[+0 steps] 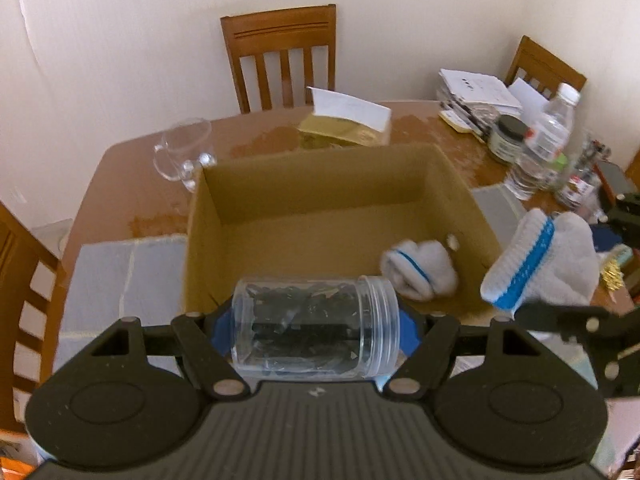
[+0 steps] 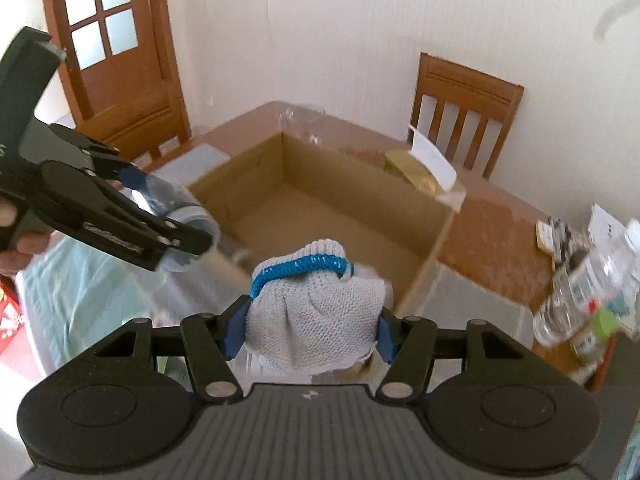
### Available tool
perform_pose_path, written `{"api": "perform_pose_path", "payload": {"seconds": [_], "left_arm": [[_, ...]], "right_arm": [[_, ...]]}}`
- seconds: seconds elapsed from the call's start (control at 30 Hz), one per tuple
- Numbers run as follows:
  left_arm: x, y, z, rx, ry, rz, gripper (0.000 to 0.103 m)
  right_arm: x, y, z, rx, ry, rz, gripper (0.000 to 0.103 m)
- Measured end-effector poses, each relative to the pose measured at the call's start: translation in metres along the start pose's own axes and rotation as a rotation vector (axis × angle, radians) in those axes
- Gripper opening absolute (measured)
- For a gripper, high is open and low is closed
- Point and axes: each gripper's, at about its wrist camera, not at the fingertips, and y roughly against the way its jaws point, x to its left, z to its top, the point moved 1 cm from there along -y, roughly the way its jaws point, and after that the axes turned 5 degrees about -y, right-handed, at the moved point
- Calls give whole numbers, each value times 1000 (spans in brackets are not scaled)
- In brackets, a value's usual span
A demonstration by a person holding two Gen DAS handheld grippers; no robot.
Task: Organize objects
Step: 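Carry the jar and glove into the box and open both tools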
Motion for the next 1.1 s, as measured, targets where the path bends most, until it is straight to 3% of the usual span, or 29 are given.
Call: {"api": "perform_pose_path", "payload": {"seconds": [0.2,0.3,0.47,0.53,1.1], "left_arm": [[20,-35,22,21,0,-34,75],[29,-50,25,36,2,-29,75],[40,-74,26,64,1,-34,75],[44,-83,27,76,1,-34,75],[59,-119,51,74,3,11,77]], "right_arm": [[3,-38,24,22,-23,-55,67],[4,-54,28,49,-47,-51,72],[13,-56,28,36,-44,-81,99],[13,-52,24,32,-44,-115,103],[-4,-26,-24,87,-213,-251,103]]}}
